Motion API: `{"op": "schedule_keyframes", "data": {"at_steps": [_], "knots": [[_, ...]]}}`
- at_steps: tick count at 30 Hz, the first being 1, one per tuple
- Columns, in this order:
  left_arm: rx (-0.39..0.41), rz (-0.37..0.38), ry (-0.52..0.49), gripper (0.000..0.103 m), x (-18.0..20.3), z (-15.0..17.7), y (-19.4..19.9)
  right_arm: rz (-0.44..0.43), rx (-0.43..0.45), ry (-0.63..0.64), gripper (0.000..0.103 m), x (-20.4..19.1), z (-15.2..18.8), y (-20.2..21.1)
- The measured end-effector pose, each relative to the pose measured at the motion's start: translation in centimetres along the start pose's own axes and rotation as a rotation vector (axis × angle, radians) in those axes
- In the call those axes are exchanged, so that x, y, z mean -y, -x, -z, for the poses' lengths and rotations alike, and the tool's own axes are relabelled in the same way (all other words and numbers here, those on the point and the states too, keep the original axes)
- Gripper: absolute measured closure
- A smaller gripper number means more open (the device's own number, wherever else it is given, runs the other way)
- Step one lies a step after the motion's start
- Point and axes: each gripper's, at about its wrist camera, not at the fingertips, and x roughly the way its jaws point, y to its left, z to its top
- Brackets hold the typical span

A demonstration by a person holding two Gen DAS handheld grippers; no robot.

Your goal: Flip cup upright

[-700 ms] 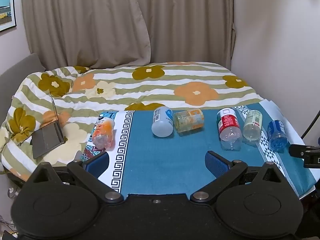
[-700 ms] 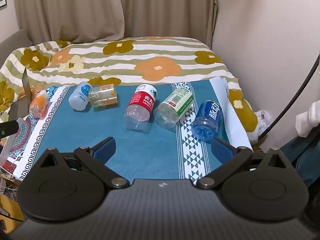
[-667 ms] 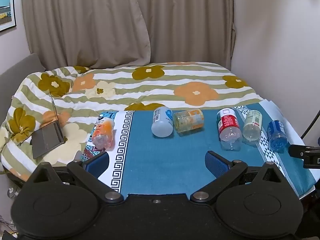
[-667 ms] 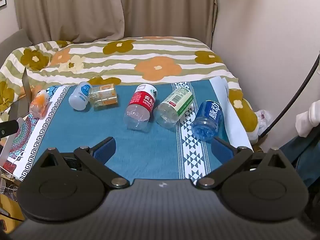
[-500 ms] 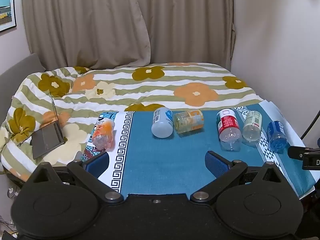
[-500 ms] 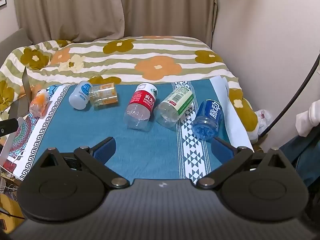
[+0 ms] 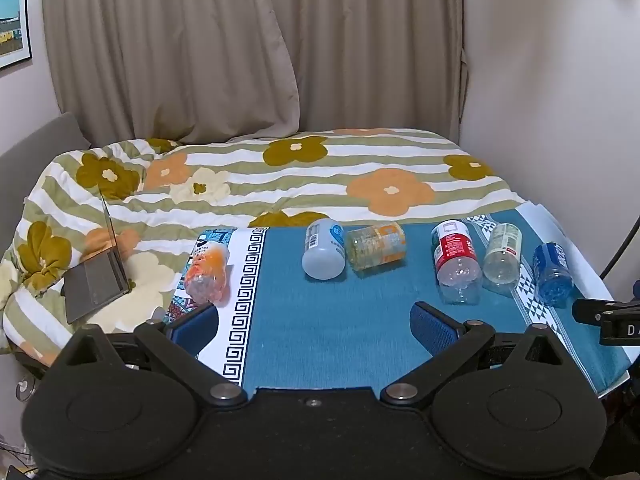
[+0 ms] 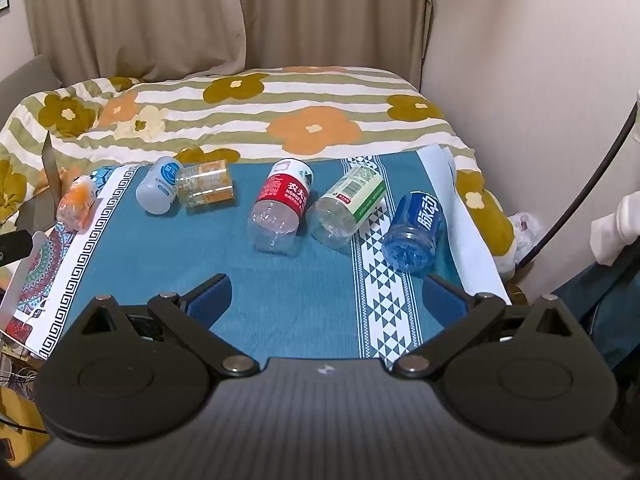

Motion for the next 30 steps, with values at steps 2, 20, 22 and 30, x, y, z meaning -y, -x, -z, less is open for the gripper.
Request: {"op": "schedule_keyframes", "data": {"at_steps": [2,20,22,30], "knots": [[-0.002,0.002,0.003,0.0,0.0,0.0,0.0,0.0,-0.001,0.001,0.0,0.0,0.1,0.0],[-0.015,0.004,0.003,0.0,0.7,0.0,-0.4,0.001,-0.012,0.006,0.0,-0.2,0.3,-0.3],[-0.016,0.005,0.0,0.0,0.8,0.0,-0.5,0.001,-0.013,0.007,0.0,-0.3,0.2,-0.5],[-0.024,0.012,-0.01,0.0,1.1,-0.1,-0.8,0.001,-0.015,0.006,0.0,-0.3,0.2,-0.6]]}}
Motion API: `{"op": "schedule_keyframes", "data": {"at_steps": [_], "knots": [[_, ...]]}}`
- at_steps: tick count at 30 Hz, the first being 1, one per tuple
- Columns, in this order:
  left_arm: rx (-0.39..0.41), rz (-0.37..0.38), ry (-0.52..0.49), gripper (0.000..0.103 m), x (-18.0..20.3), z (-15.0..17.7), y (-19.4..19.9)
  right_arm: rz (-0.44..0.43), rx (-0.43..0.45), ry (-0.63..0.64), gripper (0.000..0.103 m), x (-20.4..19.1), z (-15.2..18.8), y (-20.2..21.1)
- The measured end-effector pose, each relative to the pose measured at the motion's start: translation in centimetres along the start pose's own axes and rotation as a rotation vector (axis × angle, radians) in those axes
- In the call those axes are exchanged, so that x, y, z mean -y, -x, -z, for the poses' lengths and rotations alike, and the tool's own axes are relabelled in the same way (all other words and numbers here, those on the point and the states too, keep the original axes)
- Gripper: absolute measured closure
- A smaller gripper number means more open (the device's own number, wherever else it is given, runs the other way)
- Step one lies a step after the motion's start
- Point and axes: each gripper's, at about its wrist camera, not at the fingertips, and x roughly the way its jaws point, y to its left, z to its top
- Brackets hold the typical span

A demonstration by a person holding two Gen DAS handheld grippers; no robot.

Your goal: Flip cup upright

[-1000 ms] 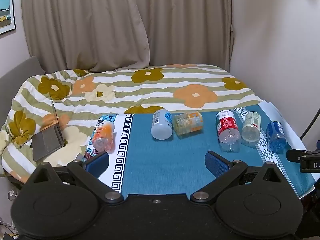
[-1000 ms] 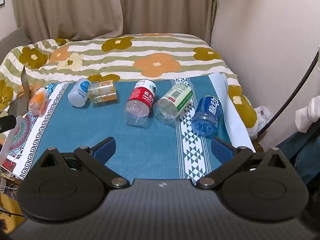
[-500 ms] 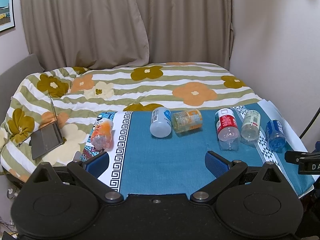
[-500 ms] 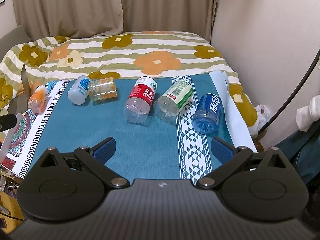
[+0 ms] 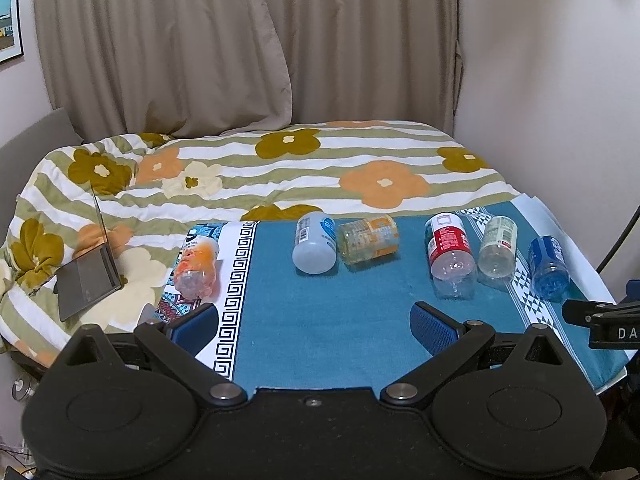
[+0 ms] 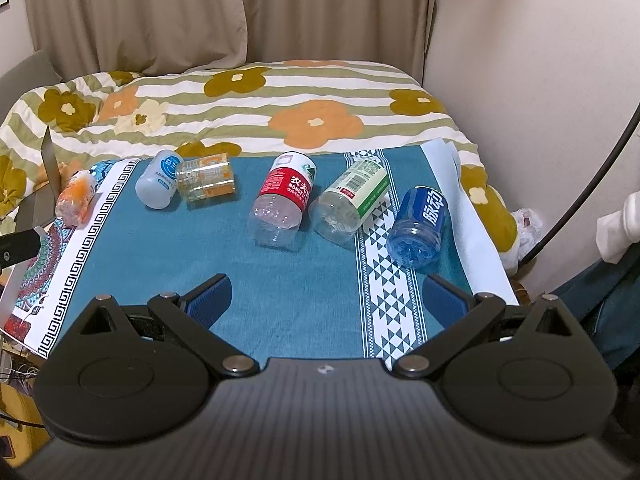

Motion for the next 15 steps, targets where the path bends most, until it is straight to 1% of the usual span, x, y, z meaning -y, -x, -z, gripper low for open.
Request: {"op": "schedule_keyframes", "data": {"at_steps": [15], "knots": [[-0.006,0.003,-0.006,0.0,0.35,-0.25,-0.27,0.005,-0.007,-0.001,0.0,-0.07,0.27,-0.59]]}}
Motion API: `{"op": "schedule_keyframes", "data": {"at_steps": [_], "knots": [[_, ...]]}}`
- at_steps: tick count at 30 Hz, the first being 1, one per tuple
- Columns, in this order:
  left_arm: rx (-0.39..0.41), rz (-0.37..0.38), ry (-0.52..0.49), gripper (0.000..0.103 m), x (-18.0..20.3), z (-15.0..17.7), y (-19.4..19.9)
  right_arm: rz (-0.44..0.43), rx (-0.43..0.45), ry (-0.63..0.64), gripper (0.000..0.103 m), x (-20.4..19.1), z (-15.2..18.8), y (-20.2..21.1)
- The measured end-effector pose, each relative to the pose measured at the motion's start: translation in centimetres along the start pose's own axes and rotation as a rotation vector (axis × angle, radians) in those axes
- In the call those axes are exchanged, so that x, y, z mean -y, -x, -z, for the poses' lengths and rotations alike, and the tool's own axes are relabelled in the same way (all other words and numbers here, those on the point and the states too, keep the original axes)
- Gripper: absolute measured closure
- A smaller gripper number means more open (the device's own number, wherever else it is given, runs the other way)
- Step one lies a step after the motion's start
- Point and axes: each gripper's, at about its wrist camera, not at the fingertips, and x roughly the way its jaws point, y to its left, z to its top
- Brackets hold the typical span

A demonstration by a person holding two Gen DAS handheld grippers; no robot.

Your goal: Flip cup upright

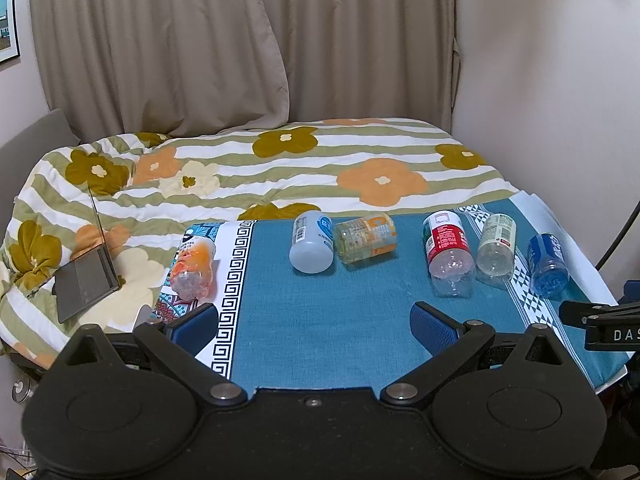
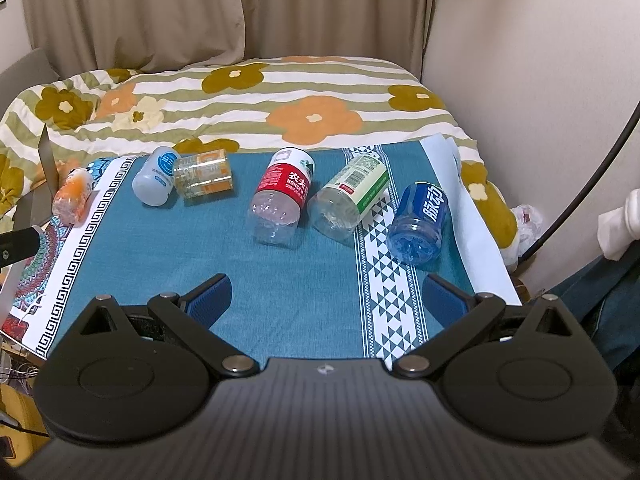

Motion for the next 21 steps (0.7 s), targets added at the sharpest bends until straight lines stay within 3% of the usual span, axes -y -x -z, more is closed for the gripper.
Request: {"op": "schedule_keyframes", "data": {"at_steps": [21], "knots": [[-0.001,0.002,0.0,0.0,-0.14,-0.05,-0.01,0.0,-0.004,-0.001,0.0,0.07,-0.19,-0.1]]}}
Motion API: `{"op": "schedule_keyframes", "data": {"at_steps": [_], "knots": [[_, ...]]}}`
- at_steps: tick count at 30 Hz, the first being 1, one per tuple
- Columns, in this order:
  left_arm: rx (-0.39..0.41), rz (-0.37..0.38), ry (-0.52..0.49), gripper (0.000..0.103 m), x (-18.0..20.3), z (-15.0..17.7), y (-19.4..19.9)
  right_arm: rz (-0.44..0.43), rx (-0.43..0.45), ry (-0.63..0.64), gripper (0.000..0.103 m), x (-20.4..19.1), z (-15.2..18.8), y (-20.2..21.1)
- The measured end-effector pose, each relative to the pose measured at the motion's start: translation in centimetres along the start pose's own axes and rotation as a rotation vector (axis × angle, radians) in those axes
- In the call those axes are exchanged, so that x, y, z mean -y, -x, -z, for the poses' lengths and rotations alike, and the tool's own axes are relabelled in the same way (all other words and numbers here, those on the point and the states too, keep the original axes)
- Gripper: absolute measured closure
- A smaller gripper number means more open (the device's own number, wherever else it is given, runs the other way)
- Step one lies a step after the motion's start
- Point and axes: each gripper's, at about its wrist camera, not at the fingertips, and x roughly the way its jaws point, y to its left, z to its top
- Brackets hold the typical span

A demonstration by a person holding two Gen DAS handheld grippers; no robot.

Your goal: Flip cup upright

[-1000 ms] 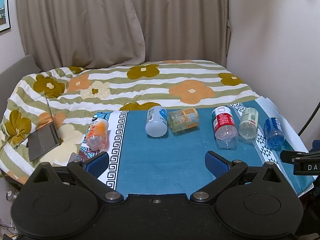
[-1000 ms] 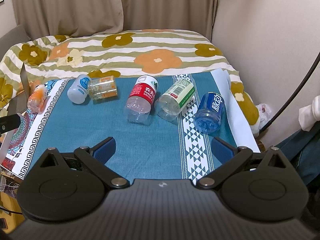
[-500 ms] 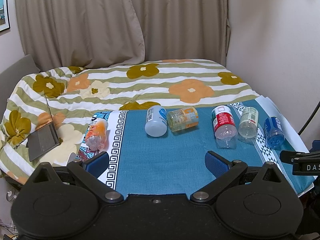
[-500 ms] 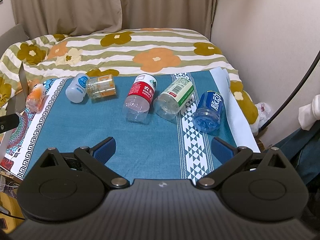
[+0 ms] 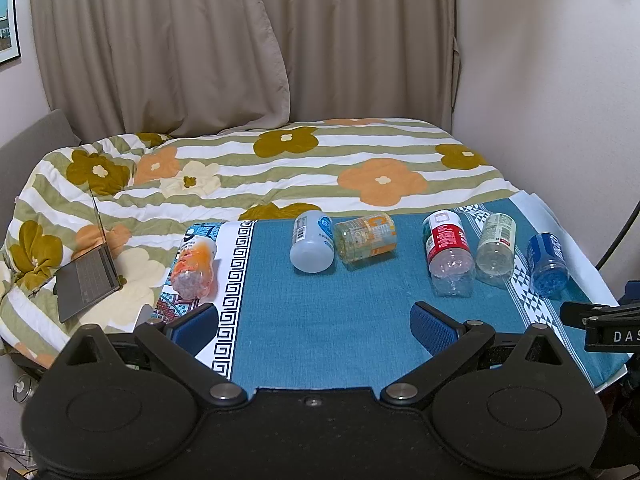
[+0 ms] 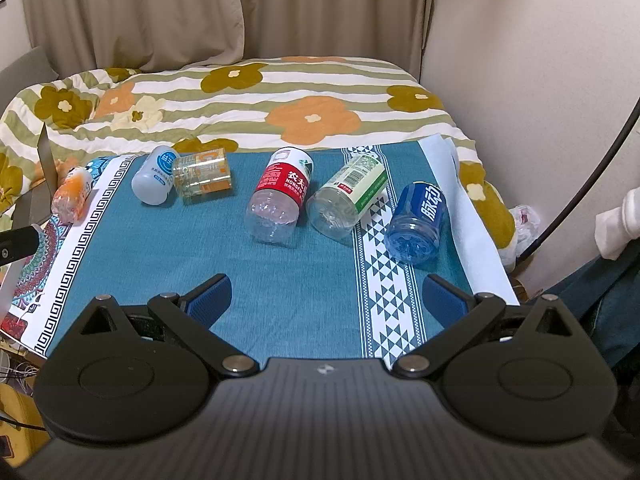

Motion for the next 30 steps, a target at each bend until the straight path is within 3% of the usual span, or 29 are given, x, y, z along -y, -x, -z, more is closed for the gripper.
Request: {"op": "schedule_keyframes", "data": {"at_steps": [17,30], "knots": [[-0.006,0.01,-0.018,0.0,1.0,0.1,0.8,-0.009,-0.008,-0.008,0.0,0.6,0.0,0.5],[-0.052,0.025,-0.036,0.0,5.8,-3.4,-1.8,-0.062,-0.022,0.02,0.0,5.1,-1.8,0.2]]}}
